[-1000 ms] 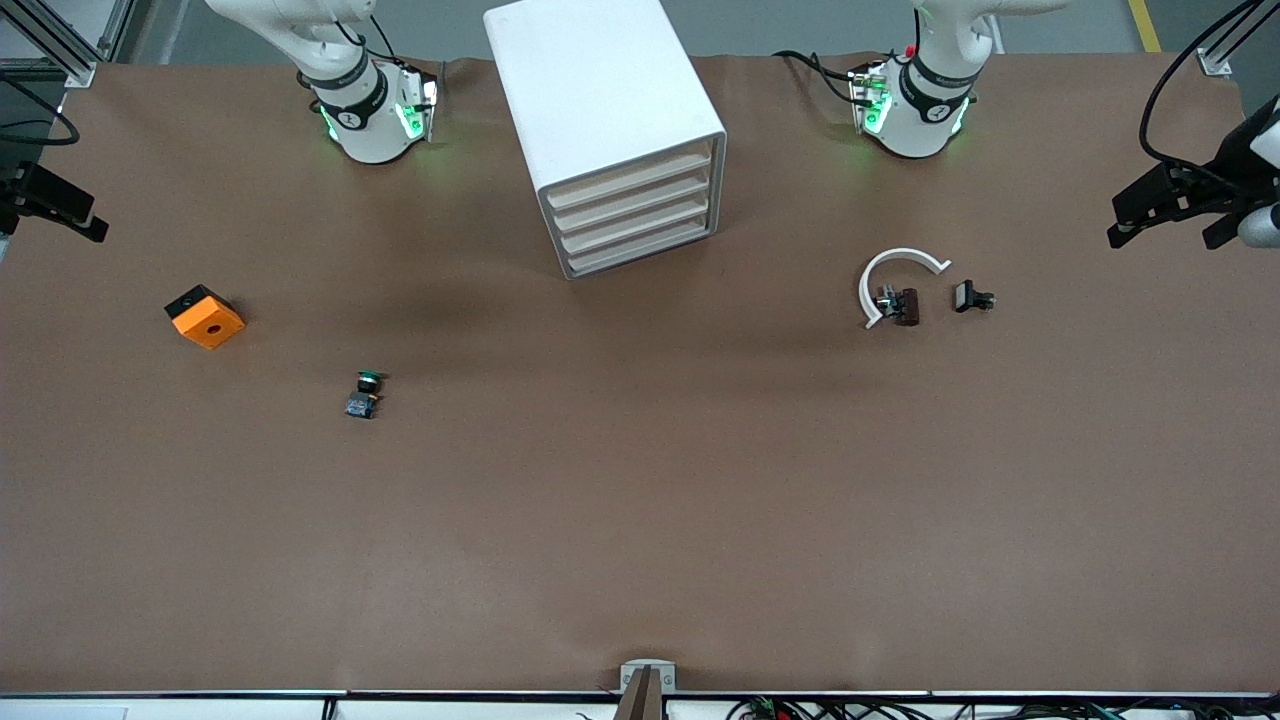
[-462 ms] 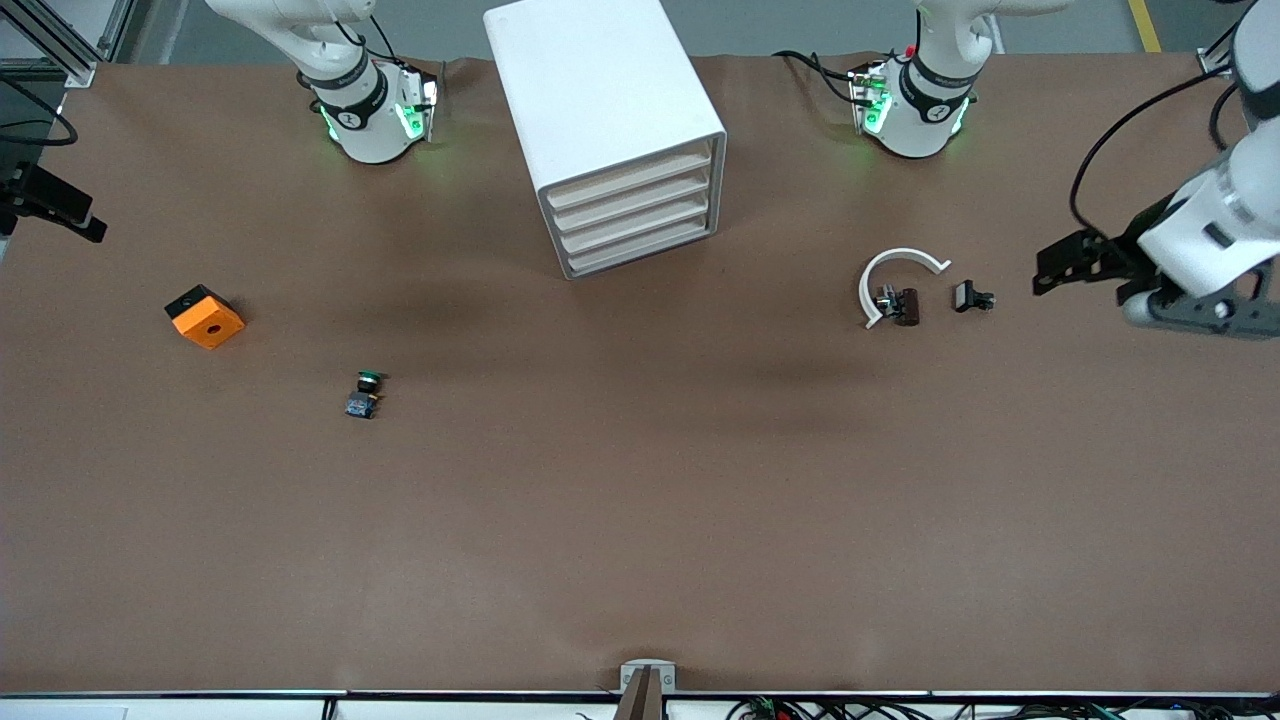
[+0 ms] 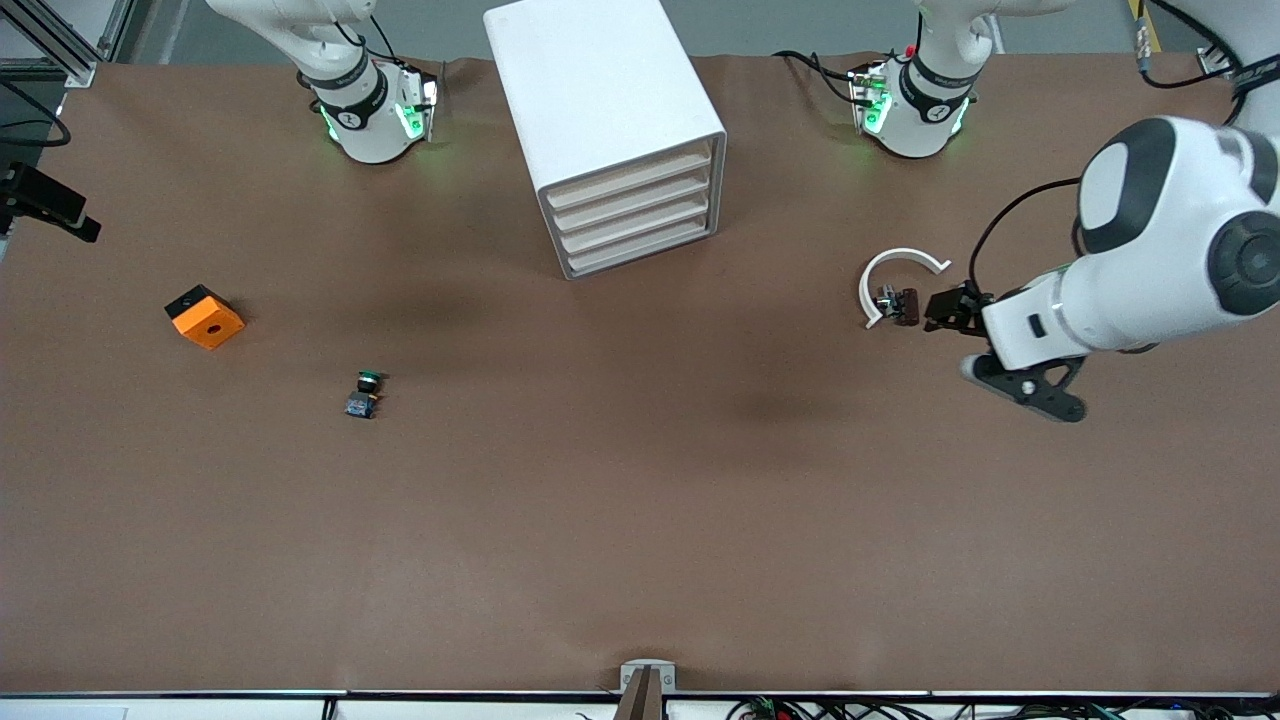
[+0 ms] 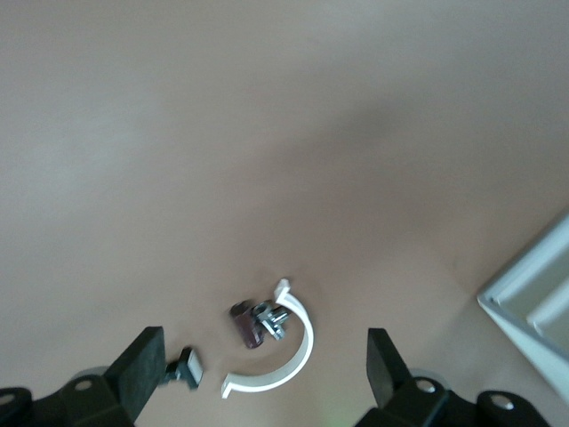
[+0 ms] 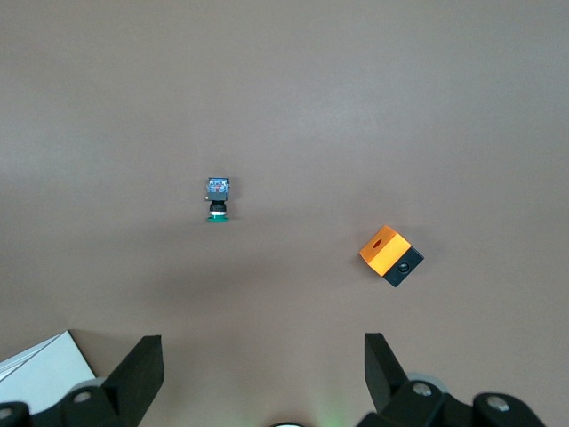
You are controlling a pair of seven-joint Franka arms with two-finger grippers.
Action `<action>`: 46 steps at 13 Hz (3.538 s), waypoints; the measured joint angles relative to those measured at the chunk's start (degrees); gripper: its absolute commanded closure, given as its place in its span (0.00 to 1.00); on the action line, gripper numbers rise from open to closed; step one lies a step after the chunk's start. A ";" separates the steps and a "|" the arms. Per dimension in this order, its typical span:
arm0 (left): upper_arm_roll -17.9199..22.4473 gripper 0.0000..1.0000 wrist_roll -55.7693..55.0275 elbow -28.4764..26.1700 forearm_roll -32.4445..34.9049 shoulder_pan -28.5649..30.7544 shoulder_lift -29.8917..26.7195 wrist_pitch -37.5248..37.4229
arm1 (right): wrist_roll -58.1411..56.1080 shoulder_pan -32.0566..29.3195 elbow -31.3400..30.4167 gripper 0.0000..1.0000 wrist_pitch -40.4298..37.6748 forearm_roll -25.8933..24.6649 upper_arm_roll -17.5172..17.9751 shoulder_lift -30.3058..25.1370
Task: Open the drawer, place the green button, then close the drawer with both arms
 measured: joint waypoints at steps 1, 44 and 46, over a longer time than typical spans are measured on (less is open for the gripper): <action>-0.33 0.00 5.73 -0.07 -1.56 -0.03 1.16 0.00 | 0.00 0.00 0.00 0.00 0.08 0.00 0.01 0.02; -13.39 0.42 27.35 -12.47 -34.92 -14.09 24.89 6.85 | 10.23 8.30 -37.78 0.00 59.45 4.04 1.34 17.84; -13.39 0.42 27.35 -12.95 -34.92 -14.73 24.89 6.85 | 11.26 8.47 -37.43 0.00 60.68 4.07 1.35 19.62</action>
